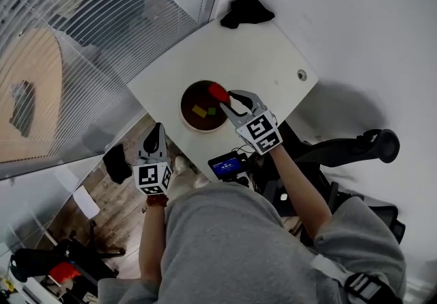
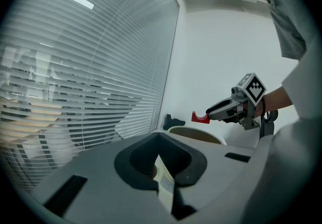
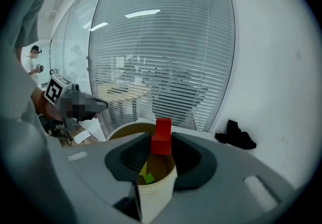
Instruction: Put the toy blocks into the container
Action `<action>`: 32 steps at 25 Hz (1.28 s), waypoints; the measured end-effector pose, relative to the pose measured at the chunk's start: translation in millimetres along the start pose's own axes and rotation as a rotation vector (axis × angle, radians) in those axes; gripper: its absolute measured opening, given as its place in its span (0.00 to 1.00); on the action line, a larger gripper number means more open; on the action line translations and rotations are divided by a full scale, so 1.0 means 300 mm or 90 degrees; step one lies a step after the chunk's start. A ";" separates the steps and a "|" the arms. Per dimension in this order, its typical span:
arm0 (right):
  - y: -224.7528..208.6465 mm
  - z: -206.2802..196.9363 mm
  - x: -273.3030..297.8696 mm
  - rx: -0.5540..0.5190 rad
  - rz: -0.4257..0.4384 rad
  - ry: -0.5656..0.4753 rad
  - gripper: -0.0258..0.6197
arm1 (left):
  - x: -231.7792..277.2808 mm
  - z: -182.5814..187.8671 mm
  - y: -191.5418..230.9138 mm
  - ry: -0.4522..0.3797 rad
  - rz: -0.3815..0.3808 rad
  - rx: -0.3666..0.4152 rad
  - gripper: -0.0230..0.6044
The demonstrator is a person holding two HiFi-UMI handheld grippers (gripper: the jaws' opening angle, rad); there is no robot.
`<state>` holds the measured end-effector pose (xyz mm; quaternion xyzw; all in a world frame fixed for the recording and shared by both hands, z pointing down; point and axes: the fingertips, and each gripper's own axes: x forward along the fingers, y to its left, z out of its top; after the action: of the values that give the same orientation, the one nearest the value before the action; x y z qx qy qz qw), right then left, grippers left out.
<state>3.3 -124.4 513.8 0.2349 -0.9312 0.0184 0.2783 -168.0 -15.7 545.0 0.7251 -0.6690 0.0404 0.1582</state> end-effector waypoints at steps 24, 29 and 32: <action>-0.032 0.142 -0.055 -0.011 -0.022 -0.077 0.24 | 0.030 0.080 -0.016 -0.026 -0.015 0.017 0.05; -0.042 0.216 -0.079 -0.009 -0.036 -0.116 0.22 | 0.043 0.177 -0.034 -0.061 -0.027 0.031 0.05; -0.046 0.260 -0.100 0.001 -0.047 -0.143 0.21 | 0.051 0.252 -0.050 -0.090 -0.035 0.044 0.05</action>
<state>-8.3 -136.9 430.8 0.2697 -0.9472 -0.0173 0.1723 -163.4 -50.9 474.8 0.7492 -0.6566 0.0083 0.0866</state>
